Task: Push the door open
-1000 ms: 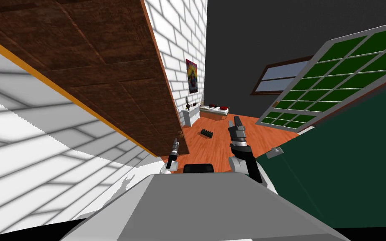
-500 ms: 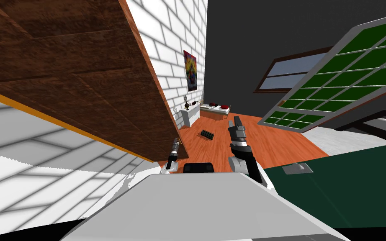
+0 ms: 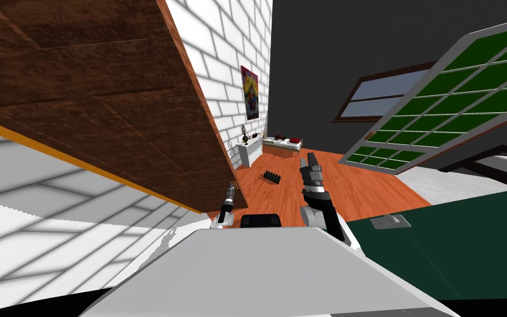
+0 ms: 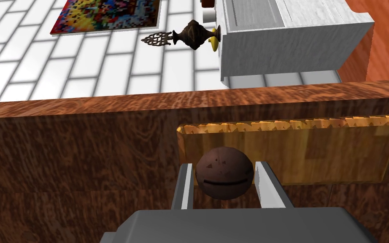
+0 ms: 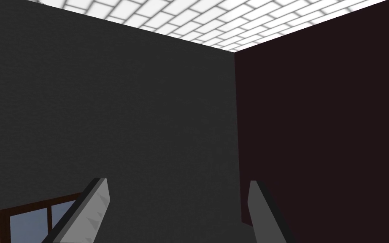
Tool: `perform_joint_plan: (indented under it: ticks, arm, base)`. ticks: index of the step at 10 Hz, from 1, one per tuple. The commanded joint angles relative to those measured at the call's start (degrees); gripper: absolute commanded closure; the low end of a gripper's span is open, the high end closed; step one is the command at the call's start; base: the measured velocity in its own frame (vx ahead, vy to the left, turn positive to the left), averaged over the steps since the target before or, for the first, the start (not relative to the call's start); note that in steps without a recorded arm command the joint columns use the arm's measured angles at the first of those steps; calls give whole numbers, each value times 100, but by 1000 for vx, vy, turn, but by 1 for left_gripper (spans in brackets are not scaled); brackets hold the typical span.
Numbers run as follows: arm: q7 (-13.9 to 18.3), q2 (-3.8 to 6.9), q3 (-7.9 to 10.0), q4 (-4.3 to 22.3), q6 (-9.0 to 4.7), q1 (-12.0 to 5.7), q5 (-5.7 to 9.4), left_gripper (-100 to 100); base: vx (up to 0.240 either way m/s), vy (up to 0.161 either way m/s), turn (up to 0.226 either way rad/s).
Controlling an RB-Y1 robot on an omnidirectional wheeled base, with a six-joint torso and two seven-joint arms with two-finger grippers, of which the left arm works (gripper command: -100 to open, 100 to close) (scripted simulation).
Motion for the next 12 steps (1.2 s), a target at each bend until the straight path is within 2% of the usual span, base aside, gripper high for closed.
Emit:
perform_joint_plan:
  ticks: [1,4,8,12]
  arm:
    - [4,0,2,-6,-11,-1,2,100]
    - [-37,28,107,30,26,-22,55,100]
    - [-123,54,359,81,76,-96,182,100]
    - [-213,29,621,134,127,-174,315,100]
  base:
    - [-9,-2,3]
    - [88,-22,29]
    - [189,-78,59]
    - [190,-63,62]
